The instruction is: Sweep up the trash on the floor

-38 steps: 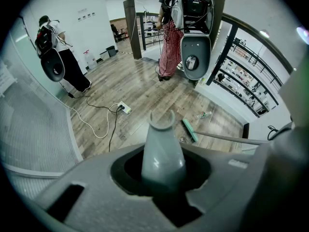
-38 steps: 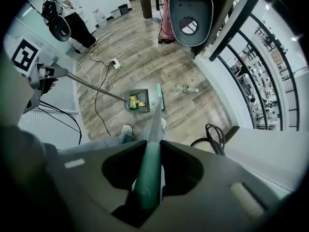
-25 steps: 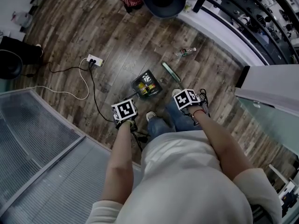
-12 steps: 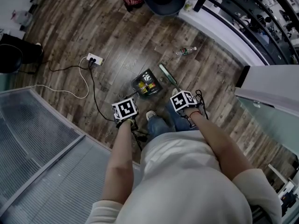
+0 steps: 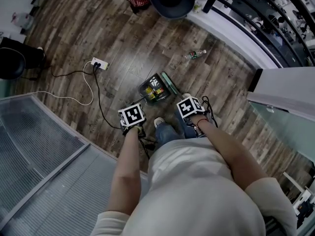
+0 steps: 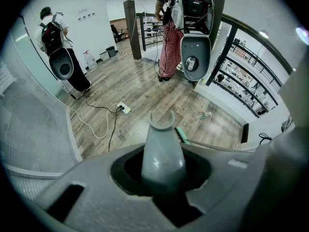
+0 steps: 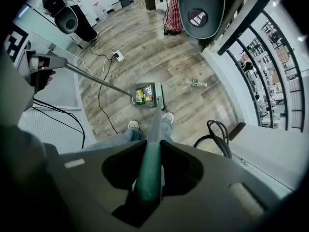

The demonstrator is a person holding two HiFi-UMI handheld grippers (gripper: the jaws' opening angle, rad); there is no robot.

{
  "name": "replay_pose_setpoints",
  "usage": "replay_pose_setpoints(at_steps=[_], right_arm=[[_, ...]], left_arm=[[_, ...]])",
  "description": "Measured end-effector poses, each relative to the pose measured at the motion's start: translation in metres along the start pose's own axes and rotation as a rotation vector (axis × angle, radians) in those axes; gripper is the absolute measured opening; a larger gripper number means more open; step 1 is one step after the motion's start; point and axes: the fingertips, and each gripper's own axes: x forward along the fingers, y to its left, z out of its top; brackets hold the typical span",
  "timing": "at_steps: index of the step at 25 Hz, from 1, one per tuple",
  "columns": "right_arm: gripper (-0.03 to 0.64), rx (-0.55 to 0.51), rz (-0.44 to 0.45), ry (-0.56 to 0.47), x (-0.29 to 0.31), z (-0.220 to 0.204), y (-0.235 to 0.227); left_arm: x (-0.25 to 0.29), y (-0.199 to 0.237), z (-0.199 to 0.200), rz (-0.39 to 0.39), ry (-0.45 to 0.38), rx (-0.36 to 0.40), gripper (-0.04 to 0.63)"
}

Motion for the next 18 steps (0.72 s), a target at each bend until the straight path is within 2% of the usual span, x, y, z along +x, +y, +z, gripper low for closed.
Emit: replay_pose_setpoints(at_steps=[2, 5, 10, 14, 18], right_arm=[[0.098, 0.002, 0.025, 0.0, 0.0, 0.001, 0.005], [0.098, -0.006, 0.053, 0.003, -0.001, 0.0, 0.014], [0.098, -0.023, 0.043, 0.005, -0.004, -0.001, 0.021], [0.098, -0.005, 0.071, 0.005, -0.006, -0.002, 0.027], [0.098, -0.024, 0.073, 0.007, -0.009, -0.002, 0.032]], left_arm=[[-0.002, 0.003, 0.003, 0.021, 0.0, 0.008, 0.097], [0.001, -0.003, 0.001, -0.005, 0.003, -0.004, 0.097], [-0.003, 0.002, 0.002, 0.017, -0.002, 0.009, 0.097], [-0.002, 0.002, 0.002, 0.024, -0.005, 0.012, 0.097], [0.001, -0.003, 0.0, -0.014, -0.001, -0.003, 0.097]])
